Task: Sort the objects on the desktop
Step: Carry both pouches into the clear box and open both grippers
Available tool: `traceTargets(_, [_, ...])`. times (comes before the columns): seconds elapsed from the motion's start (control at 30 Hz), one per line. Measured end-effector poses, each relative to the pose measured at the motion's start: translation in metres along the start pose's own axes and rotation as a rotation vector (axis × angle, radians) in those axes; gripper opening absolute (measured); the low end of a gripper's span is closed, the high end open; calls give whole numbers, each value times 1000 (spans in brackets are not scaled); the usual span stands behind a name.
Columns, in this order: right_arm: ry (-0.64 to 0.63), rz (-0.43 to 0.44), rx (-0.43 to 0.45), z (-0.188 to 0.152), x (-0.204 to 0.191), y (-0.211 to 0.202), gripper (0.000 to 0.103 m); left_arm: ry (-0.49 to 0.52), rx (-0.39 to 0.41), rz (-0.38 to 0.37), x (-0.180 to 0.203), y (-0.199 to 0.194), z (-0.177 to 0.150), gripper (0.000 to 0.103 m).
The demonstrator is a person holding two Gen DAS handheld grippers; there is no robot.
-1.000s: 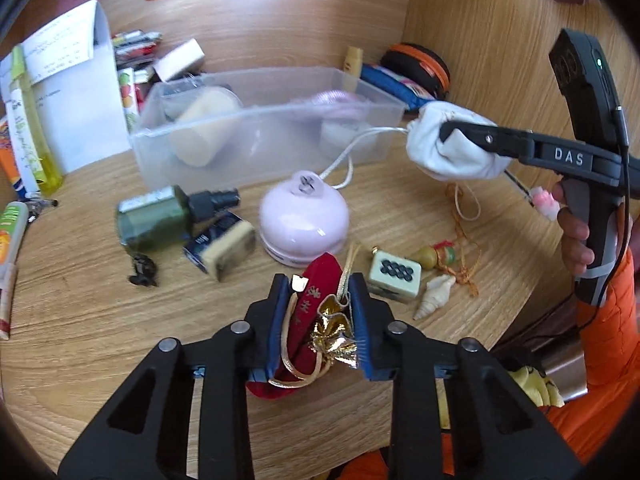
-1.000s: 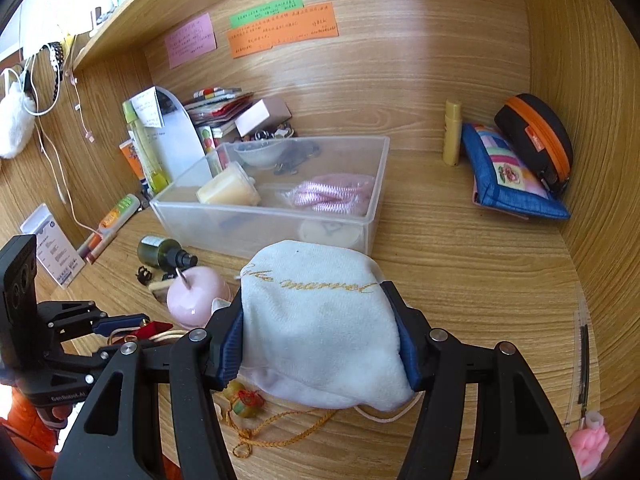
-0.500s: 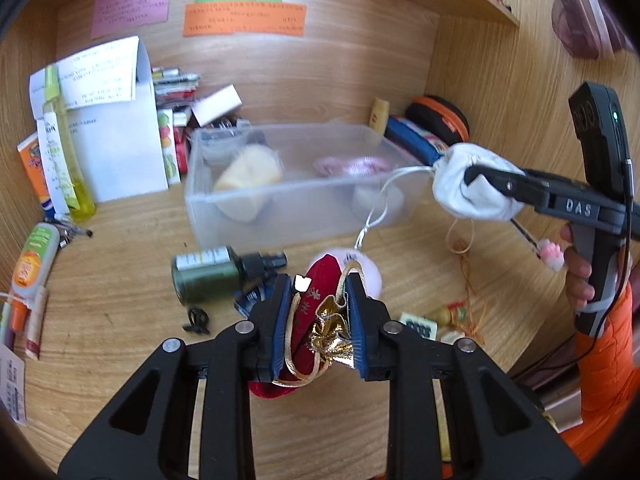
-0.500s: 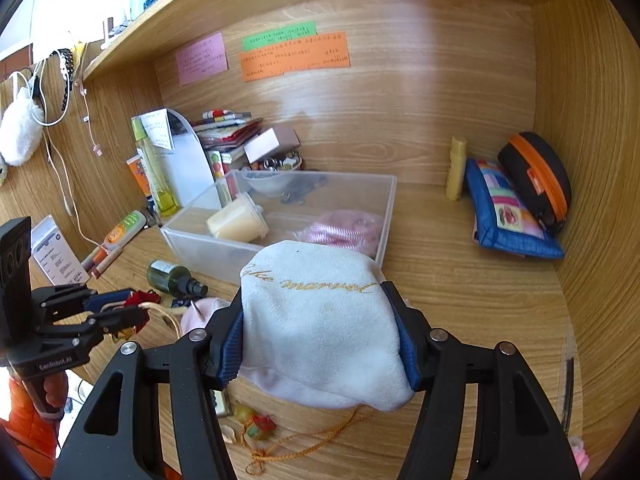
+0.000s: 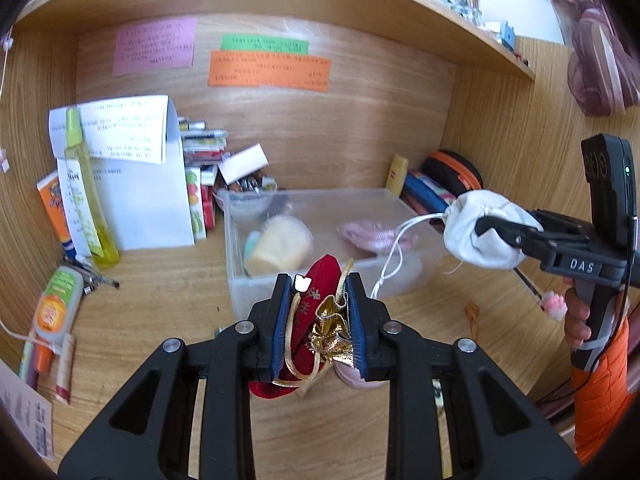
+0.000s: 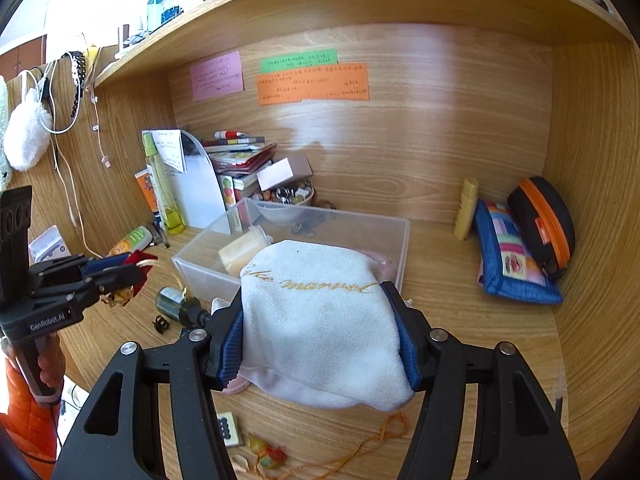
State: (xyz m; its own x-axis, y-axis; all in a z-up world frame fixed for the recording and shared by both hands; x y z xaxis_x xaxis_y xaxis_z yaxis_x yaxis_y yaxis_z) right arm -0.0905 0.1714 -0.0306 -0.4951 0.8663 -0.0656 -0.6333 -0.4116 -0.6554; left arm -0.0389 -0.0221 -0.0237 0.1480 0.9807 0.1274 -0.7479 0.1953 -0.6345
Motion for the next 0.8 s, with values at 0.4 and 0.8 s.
traceTargets(0.4, [-17, 10, 26, 30, -5, 15, 57, 11, 41, 22, -14, 11, 37, 26])
traceTargets(0.8, [-17, 34, 16, 58, 4, 49, 57, -18, 37, 25, -27, 43, 67, 27])
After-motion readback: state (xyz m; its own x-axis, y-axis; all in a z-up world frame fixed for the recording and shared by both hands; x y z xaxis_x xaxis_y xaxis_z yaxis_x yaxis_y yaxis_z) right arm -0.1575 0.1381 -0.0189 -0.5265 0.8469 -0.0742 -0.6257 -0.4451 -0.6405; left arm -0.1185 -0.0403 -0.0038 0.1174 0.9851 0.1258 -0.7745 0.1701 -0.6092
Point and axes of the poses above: each gripper's, at about its wrist camera, not at the fingertips, and y roughly the way its jaws point, x to its right, z to its top, the point moved 3 cm from there along y, roughly the way its jaws point, and after that the axes turned 9 degrees about -x, right-handed, at the moved point
